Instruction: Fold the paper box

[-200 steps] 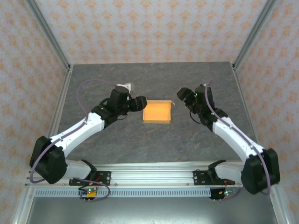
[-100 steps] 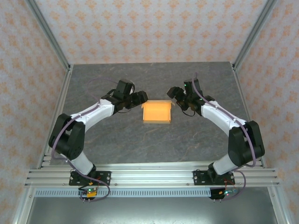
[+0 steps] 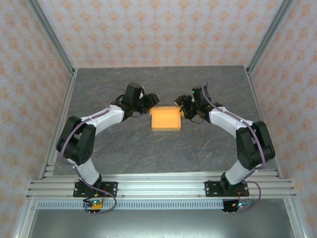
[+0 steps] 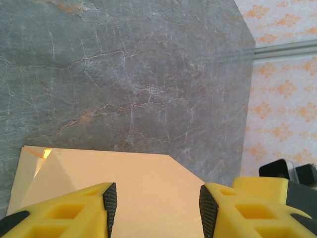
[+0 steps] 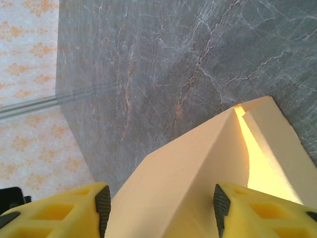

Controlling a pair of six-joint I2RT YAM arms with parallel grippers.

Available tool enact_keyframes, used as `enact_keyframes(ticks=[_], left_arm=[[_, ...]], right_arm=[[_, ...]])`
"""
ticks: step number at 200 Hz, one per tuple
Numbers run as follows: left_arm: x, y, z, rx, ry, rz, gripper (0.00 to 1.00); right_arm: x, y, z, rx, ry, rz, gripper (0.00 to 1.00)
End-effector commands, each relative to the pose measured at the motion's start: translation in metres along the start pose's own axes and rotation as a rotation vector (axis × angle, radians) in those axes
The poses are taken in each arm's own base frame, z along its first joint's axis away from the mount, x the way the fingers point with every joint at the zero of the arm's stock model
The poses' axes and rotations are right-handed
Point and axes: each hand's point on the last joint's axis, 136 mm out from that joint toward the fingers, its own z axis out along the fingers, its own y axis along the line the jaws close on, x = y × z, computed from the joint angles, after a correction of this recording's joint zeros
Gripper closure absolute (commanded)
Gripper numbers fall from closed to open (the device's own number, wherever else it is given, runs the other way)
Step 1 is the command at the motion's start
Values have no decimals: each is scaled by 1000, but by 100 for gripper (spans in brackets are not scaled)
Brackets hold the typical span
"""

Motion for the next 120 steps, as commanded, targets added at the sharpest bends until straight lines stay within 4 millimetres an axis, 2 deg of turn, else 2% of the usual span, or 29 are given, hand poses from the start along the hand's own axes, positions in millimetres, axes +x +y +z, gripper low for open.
enact_keyframes(ticks=[1,15,26,45,82,120], left_arm=[[17,-9,7,47,37,-44,51],[23,-7,8,38,41,-41,48],[25,-4,8,32,44,-39,42],[19,8,2,-23,29,-18,33],[-2,26,-23,-107,-16,-5,28],[8,43,-42,-196,10,-11,25]], right_arm=[[5,5,1,-29,15,12,43],[6,2,2,-23,17,10,44],[7,-3,3,-15,15,15,45],[6,-8,4,-9,5,25,45],[7,-7,2,-7,8,11,45],[8,-3,1,-12,17,-1,45]])
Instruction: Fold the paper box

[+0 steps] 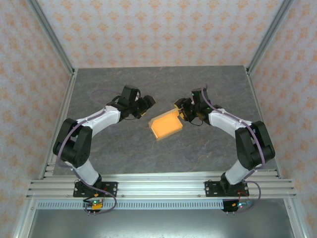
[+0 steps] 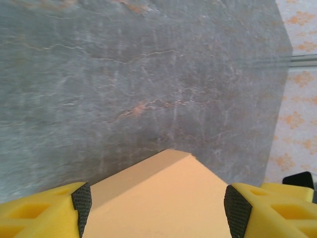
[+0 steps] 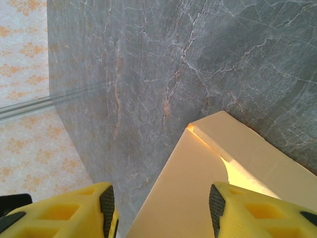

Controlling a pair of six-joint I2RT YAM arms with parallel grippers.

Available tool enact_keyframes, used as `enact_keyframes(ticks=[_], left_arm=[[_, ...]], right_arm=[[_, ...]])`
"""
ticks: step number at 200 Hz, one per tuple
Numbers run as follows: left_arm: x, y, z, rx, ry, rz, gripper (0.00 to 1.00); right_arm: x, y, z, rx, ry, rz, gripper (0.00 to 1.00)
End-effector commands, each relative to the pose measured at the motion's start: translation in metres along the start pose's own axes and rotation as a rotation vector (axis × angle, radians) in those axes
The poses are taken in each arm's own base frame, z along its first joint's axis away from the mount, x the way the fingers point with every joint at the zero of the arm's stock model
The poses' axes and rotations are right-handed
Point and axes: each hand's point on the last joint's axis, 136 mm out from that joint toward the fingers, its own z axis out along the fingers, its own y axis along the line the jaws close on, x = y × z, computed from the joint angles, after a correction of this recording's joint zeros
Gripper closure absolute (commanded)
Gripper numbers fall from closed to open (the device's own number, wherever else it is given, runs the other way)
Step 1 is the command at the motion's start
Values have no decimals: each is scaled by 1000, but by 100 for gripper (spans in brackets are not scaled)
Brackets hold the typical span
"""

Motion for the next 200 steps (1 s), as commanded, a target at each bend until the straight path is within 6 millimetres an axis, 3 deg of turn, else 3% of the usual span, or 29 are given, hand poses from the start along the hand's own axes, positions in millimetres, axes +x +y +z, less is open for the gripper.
enact_keyframes(ticks=[1,41,97,113,140,173,200], left_arm=[[10,9,-20,-62,11,21,25],[39,38,-29,-150,61,-180,25],[51,6,-22,-71,76,-309,26],[64,10,-14,-74,105,-414,27],[68,10,-5,-40,82,-480,36],[64,-10,-4,2,89,-466,44],[65,0,1,-19,77,-465,55]], right_arm=[[3,10,-3,-28,6,-21,45],[4,15,-1,-35,23,-28,45],[6,16,0,-35,30,-30,49],[8,15,1,-37,33,-26,52],[13,17,3,-45,43,-40,56],[17,15,7,-43,48,-35,61],[20,11,10,-32,60,-35,63]])
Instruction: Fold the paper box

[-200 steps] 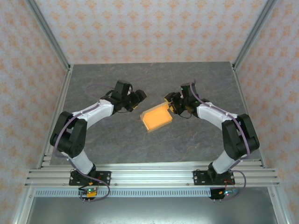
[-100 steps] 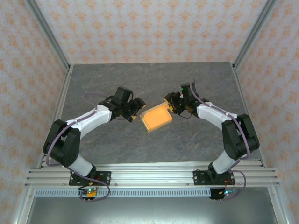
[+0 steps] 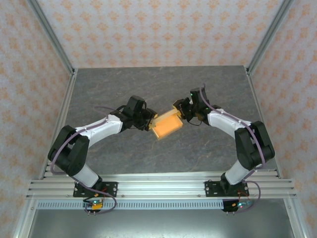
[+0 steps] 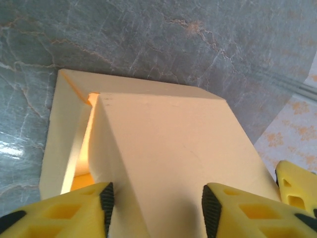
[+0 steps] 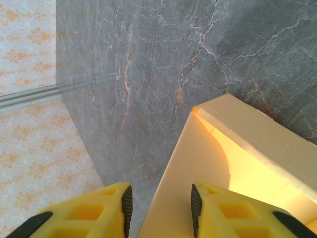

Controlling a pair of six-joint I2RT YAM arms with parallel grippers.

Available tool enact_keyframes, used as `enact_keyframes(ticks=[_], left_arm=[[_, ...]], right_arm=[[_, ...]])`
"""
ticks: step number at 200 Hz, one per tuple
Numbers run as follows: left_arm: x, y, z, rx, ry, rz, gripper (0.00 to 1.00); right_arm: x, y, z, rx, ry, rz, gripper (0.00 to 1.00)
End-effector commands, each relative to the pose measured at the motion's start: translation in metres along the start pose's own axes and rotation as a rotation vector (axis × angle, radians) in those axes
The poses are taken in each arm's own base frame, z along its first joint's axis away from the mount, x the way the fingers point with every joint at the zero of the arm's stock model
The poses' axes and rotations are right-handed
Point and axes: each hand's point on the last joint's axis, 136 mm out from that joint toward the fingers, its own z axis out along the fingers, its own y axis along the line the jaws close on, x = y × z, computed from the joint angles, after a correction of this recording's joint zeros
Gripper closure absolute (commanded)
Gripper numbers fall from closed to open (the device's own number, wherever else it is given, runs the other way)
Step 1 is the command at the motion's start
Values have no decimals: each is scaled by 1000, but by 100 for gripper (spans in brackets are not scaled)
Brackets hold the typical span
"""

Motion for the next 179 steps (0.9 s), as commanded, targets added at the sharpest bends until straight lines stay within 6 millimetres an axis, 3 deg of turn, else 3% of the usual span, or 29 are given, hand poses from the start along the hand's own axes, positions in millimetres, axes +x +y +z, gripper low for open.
enact_keyframes(ticks=[1,30,61,81,107,138,167,179], left_arm=[[-1,-13,5,48,-13,-4,56],[-8,2,12,5,-39,52,60],[-21,26,9,-131,-101,267,60],[-30,46,7,-213,-125,359,59],[-28,51,21,-207,-54,409,57],[-21,46,37,-219,31,496,57],[-29,46,31,-259,-11,576,57],[-36,48,27,-290,-42,609,57]], right_arm=[[9,0,9,1,28,-10,63],[7,-11,7,43,11,-39,64],[3,-34,1,149,-23,-102,63],[1,-43,-6,185,-31,-120,55],[-8,-51,-22,232,-69,-142,47],[-20,-47,-47,269,-91,-235,46],[-16,-21,-56,243,-50,-455,47],[-14,-21,-55,283,-39,-520,47]])
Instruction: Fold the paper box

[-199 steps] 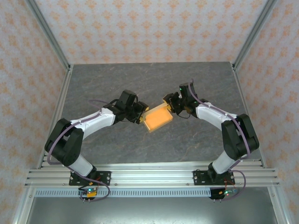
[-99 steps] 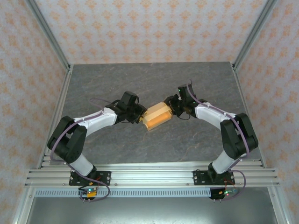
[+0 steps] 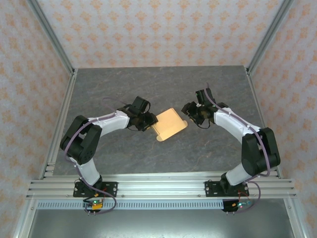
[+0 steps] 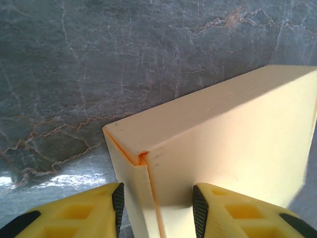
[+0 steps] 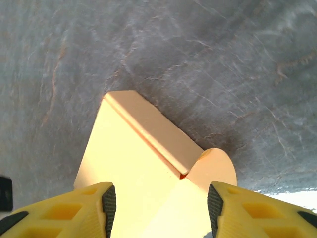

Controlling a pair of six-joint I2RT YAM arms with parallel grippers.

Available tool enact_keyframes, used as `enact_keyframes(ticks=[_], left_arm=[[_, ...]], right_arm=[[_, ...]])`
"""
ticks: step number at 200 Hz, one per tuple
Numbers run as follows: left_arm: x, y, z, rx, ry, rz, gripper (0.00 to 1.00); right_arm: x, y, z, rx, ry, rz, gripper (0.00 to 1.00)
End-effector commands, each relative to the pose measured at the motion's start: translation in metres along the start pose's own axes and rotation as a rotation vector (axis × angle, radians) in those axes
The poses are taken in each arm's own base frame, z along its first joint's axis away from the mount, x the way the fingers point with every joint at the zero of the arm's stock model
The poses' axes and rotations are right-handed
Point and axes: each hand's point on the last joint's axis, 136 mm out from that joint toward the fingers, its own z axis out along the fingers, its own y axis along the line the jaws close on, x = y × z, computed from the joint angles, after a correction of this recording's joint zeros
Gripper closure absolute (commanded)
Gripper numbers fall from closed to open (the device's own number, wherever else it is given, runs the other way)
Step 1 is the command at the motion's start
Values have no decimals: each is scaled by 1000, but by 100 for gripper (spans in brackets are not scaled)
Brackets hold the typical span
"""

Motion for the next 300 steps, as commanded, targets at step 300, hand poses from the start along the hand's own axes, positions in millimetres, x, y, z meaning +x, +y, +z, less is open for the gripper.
enact_keyframes(ticks=[300], left_arm=[[-16,41,6,30,77,180,74]], right_arm=[[17,-1,38,-75,90,-300,40]])
